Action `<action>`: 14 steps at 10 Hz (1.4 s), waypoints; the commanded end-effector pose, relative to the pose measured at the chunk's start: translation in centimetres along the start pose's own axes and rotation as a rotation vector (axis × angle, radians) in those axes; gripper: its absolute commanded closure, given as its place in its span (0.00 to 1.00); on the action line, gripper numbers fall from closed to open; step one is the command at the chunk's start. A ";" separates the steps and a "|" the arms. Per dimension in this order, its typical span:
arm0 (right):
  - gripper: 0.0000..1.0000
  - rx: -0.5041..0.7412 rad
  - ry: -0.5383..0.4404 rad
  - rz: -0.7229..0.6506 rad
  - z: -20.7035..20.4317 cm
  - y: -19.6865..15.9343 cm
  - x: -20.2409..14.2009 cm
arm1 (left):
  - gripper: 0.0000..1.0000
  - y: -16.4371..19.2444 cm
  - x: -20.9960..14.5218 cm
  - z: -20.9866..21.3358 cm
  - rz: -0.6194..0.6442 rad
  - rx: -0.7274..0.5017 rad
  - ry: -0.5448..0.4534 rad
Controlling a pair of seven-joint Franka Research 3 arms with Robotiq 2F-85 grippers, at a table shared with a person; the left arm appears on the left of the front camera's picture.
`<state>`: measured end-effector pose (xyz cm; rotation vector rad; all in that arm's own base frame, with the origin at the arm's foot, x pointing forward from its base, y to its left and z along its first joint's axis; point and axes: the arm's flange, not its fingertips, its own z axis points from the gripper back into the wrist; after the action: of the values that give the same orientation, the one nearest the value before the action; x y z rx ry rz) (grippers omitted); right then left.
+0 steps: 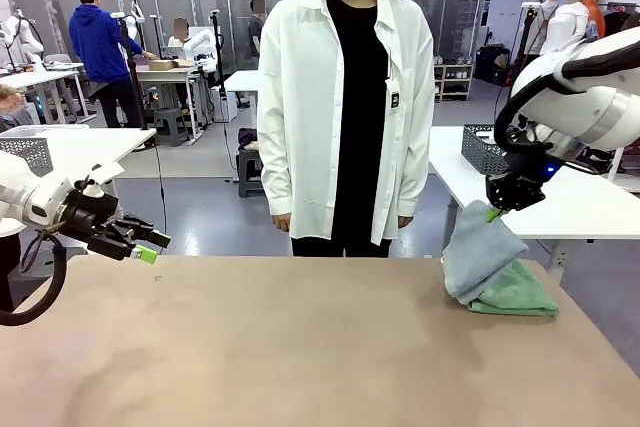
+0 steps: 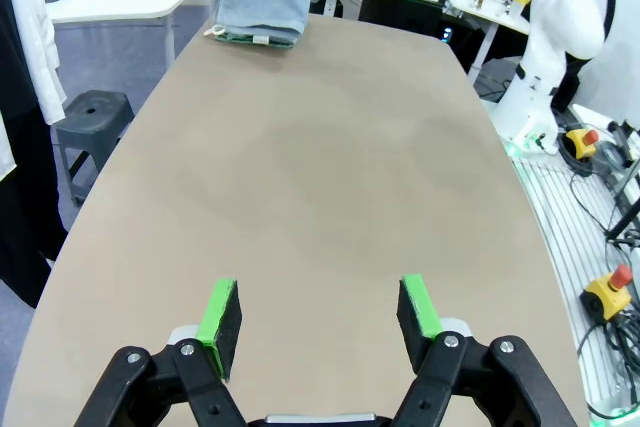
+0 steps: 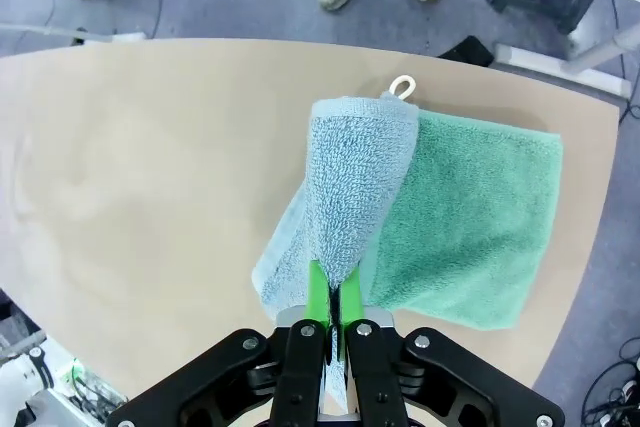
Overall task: Fold the towels and place them in the basket.
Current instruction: Stack the folded Towel with hook on the right side of the table.
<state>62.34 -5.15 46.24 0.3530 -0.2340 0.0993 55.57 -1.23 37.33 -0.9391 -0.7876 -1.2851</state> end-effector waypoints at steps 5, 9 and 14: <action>0.96 0.192 0.041 0.053 -1.4 -7.3 2.1 | 0.20 -0.2 0.2 0.0 -0.002 0.003 0.002; 0.96 0.267 0.061 0.045 -4.0 -12.6 2.0 | 0.20 -0.2 0.2 0.0 -0.002 0.003 0.002; 0.96 0.194 0.110 0.094 -4.3 -15.7 1.3 | 0.20 -0.2 0.2 0.0 -0.002 0.003 0.002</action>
<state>66.12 -17.90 37.51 0.5442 -0.1411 0.1815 55.57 -1.24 37.33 -0.9391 -0.7876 -1.2852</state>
